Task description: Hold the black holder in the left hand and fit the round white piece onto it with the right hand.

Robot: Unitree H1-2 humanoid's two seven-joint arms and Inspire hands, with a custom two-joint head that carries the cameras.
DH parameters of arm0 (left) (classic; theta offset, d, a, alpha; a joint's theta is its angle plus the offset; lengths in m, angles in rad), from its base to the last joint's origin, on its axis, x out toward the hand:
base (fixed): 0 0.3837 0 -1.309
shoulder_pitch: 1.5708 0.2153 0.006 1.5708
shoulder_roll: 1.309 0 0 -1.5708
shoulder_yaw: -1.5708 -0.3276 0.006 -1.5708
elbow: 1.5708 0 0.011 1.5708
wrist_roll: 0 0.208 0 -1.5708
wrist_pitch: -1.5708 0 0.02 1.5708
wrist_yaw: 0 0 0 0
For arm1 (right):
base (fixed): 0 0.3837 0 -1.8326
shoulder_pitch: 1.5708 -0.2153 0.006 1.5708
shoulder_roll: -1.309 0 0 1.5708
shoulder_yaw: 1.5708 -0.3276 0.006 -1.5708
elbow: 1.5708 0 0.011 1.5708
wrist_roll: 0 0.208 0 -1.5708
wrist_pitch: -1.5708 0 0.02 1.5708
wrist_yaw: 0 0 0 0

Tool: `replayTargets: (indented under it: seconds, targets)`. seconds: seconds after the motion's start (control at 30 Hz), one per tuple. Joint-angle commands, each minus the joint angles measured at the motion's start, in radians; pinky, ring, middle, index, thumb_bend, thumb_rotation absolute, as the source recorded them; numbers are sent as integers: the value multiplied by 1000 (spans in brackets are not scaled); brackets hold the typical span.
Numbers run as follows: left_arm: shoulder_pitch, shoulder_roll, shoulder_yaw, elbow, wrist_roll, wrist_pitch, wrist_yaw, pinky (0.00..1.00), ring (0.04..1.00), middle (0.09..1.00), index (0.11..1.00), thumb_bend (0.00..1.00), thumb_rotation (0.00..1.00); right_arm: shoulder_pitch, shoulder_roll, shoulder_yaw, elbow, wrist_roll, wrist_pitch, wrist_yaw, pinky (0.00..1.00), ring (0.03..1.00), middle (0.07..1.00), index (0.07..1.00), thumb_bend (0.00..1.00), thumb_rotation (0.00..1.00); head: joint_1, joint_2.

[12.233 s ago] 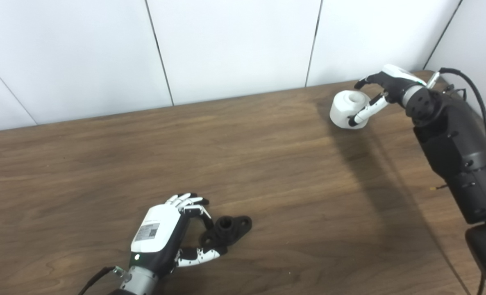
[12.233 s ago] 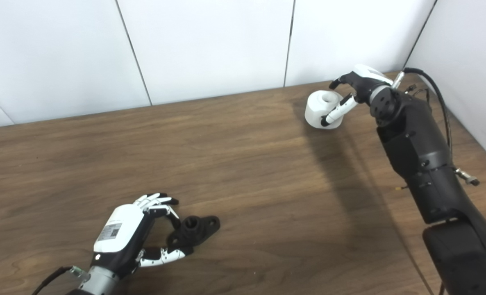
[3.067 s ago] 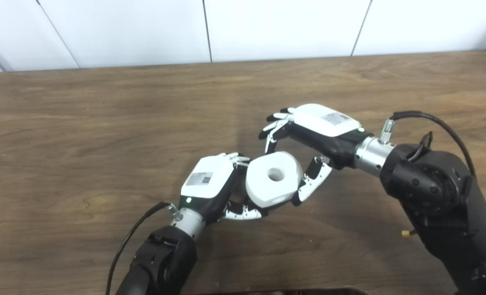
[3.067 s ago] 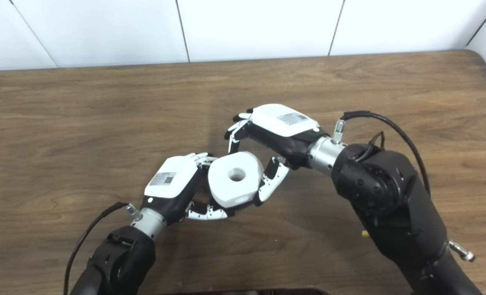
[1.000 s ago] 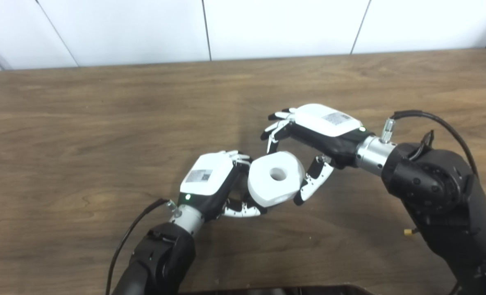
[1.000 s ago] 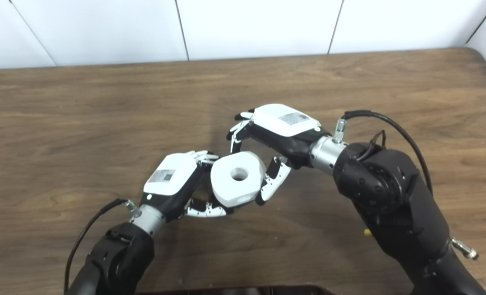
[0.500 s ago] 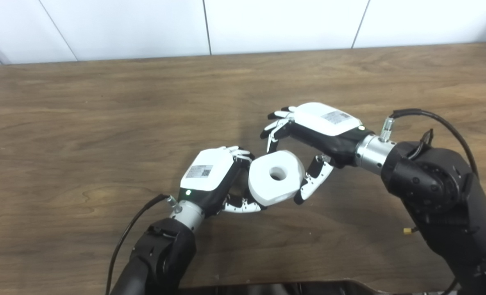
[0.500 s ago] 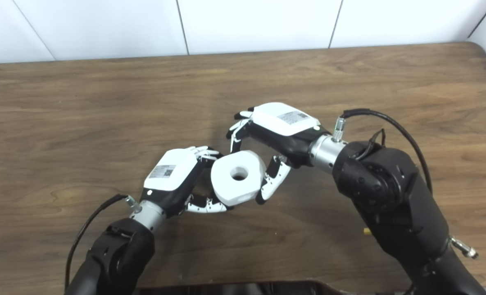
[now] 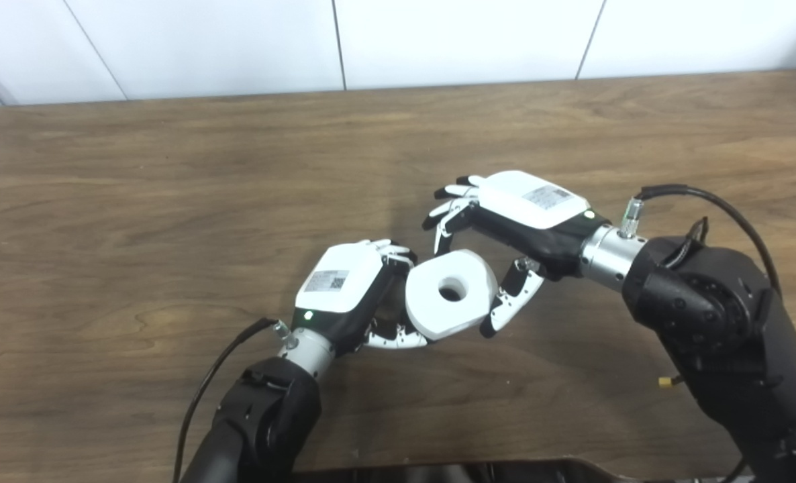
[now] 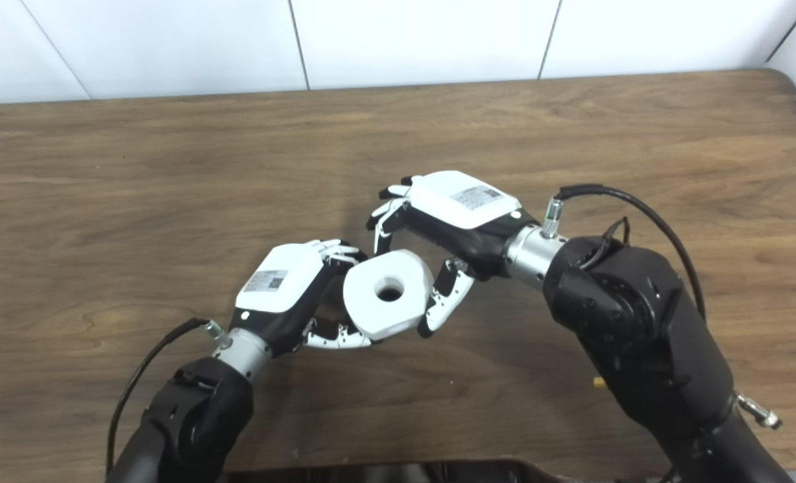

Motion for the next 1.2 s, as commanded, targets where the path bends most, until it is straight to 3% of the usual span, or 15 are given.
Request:
replayTargets:
  seconds: [0.0,0.7,0.73,0.8,0.93,1.17]
  targets:
    - [9,1,-12,-3,-5,2,-53,883,873,801,489,514,63,-23,-2,-7,-16,-6,-32,-33,1000,945,825,483,524,134,0,1]
    - [8,3,-11,3,-6,-4,-49,879,871,798,489,514,62,-27,-6,-21,-10,-32,-55,-20,994,935,827,494,524,155,-7,-2]
    - [8,3,-11,4,-5,-3,-49,879,871,798,489,514,62,-26,-6,-22,-11,-33,-54,-19,993,938,844,576,702,213,-7,-2]
    - [8,4,-11,5,-7,-4,-49,879,871,798,488,514,63,-25,-4,-21,-15,-39,-52,-17,989,947,881,670,854,265,-9,-4]
    - [11,5,-9,6,-13,-6,-46,882,873,798,489,514,62,-26,1,-16,-19,-64,-55,-14,982,989,960,773,900,295,-11,-6]
    - [13,7,-11,8,-10,-5,-50,883,874,797,489,514,63,-27,8,-18,-26,-78,-54,-9,984,1000,998,830,912,307,-10,-15]
